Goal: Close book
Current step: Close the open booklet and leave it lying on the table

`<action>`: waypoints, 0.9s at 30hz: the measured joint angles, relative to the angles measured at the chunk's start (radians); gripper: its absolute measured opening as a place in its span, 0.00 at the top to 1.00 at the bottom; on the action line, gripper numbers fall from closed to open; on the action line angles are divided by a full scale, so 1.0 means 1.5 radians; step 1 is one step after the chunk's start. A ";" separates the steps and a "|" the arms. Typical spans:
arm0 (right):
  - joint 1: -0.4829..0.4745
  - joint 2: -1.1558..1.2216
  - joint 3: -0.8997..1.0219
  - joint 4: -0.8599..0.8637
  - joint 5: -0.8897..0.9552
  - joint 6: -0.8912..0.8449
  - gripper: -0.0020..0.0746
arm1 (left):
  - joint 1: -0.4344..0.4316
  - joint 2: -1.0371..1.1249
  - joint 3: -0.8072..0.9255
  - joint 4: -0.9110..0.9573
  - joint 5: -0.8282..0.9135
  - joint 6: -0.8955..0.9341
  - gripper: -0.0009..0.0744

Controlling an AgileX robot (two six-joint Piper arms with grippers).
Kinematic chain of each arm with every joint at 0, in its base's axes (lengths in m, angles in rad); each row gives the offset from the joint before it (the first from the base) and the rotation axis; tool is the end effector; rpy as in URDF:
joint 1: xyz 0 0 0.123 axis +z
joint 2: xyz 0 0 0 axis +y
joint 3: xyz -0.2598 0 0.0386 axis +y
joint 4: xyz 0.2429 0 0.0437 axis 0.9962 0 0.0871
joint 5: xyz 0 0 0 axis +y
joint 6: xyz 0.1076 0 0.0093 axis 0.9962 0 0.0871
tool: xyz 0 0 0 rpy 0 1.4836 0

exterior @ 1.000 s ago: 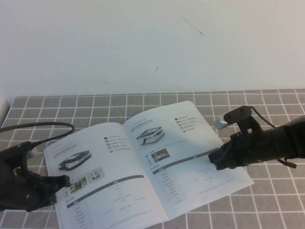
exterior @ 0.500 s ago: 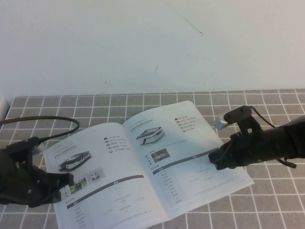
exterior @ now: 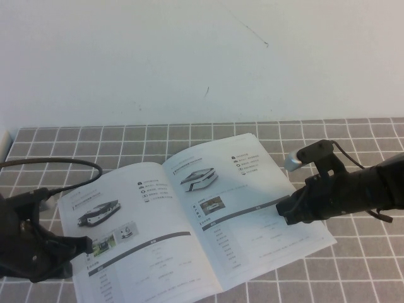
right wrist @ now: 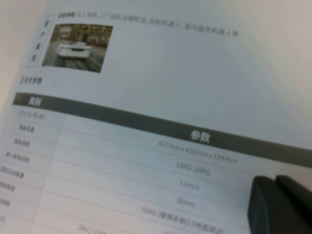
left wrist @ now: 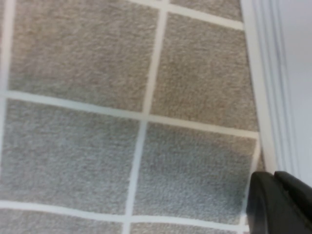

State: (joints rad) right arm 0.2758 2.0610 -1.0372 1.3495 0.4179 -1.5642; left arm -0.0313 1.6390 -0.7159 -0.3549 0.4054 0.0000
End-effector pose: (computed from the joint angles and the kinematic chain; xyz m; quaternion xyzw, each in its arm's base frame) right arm 0.3450 0.1422 0.0641 -0.2903 0.9001 0.2002 0.2558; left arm 0.2738 -0.0234 0.1118 -0.1334 0.9732 -0.0978 0.1599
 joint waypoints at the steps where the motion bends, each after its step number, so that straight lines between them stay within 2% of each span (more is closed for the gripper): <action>1: 0.000 0.000 0.000 0.000 0.000 0.000 0.98 | 0.000 0.000 0.000 0.011 0.000 -0.007 0.99; 10: -0.003 0.000 0.000 0.001 0.007 0.002 0.98 | -0.001 0.000 -0.001 0.037 -0.005 -0.044 0.99; 22: -0.005 0.002 0.000 0.006 0.013 0.004 0.98 | -0.001 0.000 -0.001 0.008 -0.013 -0.040 0.99; 27: -0.005 0.002 0.000 0.006 0.013 0.004 0.98 | -0.031 0.000 -0.001 -0.006 -0.027 -0.024 0.99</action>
State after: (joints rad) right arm 0.2680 2.0633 -1.0378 1.3581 0.4376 -1.5586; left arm -0.0780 1.6390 -0.7168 -0.3636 0.3652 -0.0366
